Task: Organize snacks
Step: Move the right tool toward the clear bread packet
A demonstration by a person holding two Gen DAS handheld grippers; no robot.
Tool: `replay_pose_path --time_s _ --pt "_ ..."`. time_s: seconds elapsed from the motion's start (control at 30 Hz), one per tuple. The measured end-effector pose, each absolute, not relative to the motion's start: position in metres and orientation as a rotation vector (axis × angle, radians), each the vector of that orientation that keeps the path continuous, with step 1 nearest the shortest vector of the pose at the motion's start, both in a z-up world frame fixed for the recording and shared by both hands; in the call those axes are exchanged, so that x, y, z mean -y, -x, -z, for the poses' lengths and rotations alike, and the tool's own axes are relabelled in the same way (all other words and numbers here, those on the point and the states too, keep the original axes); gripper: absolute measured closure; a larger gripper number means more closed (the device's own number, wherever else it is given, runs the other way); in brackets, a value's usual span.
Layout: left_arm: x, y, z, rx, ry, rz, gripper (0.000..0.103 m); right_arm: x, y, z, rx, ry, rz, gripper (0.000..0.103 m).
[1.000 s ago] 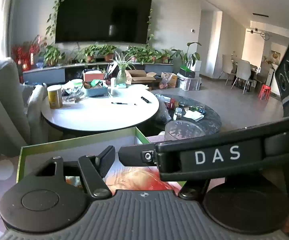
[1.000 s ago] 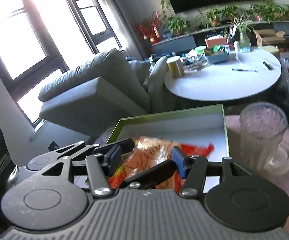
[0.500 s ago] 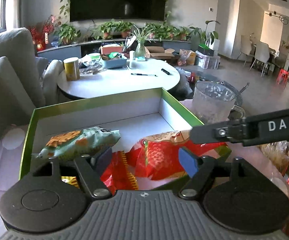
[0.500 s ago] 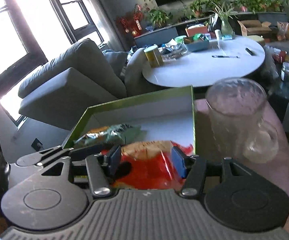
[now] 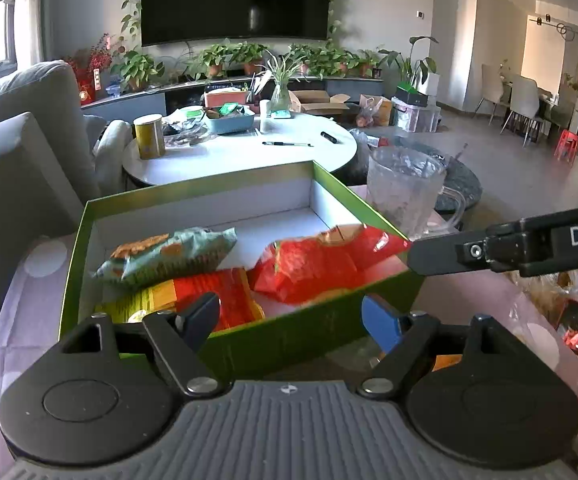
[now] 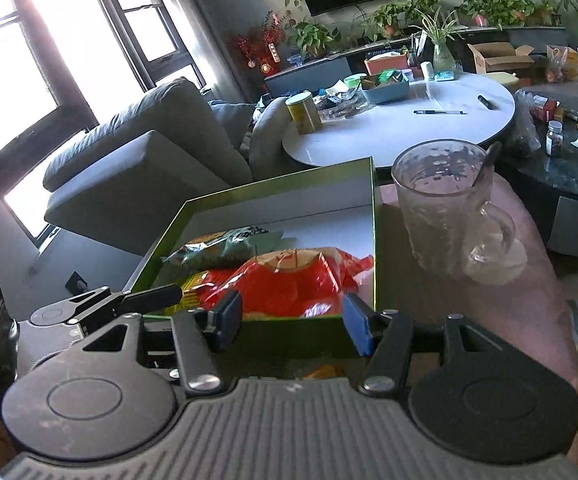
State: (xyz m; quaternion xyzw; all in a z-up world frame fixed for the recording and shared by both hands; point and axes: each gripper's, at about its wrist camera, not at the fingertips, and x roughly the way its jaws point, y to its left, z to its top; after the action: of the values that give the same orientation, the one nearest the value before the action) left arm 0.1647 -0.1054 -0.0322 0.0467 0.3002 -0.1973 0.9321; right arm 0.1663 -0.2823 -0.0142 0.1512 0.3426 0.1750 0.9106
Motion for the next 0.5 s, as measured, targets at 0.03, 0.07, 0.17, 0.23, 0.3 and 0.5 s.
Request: replay_pose_path --time_s 0.03,0.07,0.17,0.23,0.3,0.5 --pt "0.105 -0.161 0.032 -0.615 -0.097 0.406 0.025 0.282 -0.163 0.014 -0.708 -0.308 -0.361 0.051" --pt "0.106 -0.157 0.033 -0.616 -0.098 0.407 0.023 0.282 -0.159 0.014 -0.710 -0.303 -0.359 0.051" --pt "0.106 -0.144 0.035 -0.623 -0.101 0.407 0.023 0.284 -0.148 0.016 -0.721 -0.297 -0.351 0.051" --pt "0.105 -0.136 0.037 -0.631 -0.096 0.409 0.022 0.286 -0.140 0.019 -0.737 -0.293 -0.341 0.049" --pt "0.105 -0.129 0.040 -0.643 -0.089 0.416 0.022 0.289 -0.134 0.023 -0.758 -0.281 -0.319 0.046" --pt "0.114 -0.111 0.050 -0.672 -0.098 0.456 0.019 0.304 -0.113 0.037 -0.790 -0.267 -0.252 0.034"
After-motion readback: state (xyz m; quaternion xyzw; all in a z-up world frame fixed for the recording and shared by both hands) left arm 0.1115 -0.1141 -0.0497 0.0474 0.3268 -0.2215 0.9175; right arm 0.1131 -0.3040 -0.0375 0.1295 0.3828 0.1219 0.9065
